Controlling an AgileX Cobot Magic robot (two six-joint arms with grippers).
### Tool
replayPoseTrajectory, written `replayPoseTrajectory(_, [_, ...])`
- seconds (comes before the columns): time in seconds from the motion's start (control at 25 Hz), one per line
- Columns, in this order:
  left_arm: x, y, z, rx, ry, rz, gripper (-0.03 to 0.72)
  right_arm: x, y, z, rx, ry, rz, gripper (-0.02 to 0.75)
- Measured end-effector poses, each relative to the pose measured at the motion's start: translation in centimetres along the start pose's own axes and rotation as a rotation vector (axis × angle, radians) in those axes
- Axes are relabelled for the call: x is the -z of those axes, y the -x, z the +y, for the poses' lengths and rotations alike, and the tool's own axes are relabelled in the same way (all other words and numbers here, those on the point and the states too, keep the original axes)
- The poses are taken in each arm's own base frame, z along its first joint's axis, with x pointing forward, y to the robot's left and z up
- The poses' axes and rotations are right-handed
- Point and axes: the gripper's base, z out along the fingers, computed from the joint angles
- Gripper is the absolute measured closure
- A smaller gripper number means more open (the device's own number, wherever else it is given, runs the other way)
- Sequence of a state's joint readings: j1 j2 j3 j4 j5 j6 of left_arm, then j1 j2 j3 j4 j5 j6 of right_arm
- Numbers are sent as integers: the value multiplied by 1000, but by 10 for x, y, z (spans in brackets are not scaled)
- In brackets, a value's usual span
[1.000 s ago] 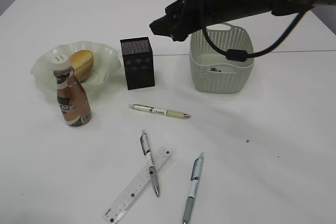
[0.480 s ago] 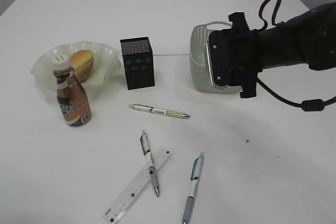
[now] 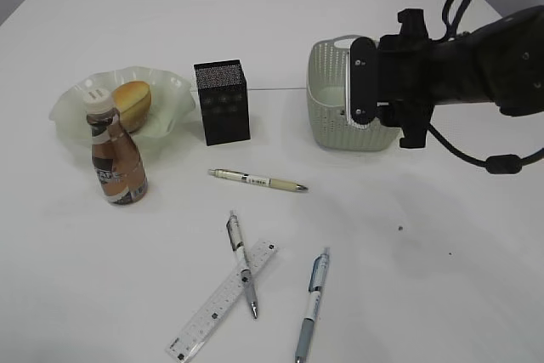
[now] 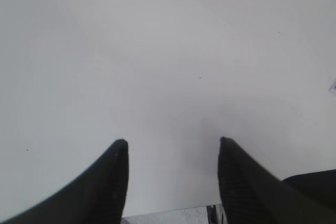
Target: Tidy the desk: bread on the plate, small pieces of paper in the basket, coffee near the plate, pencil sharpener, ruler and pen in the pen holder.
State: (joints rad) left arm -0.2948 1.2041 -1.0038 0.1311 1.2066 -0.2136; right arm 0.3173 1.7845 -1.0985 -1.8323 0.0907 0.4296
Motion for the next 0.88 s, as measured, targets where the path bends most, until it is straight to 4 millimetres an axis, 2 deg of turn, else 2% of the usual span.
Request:
replayPoseTrajectory(0.28, [0, 1, 0, -2, -3, -14, 291, 3, 13, 18, 13, 8, 60, 260])
replayPoseTrajectory(0.4, [0, 2, 0, -4, -5, -25, 292, 4, 11, 28, 27, 18, 104, 260])
replayPoseTrajectory(0.64, [0, 3, -3, 5, -35, -36, 298, 7, 7, 59, 248, 126, 86, 260])
replayPoseTrajectory(0.88, [0, 3, -6, 16, -63, -30, 301, 13, 5, 85, 284, 213, 41, 260])
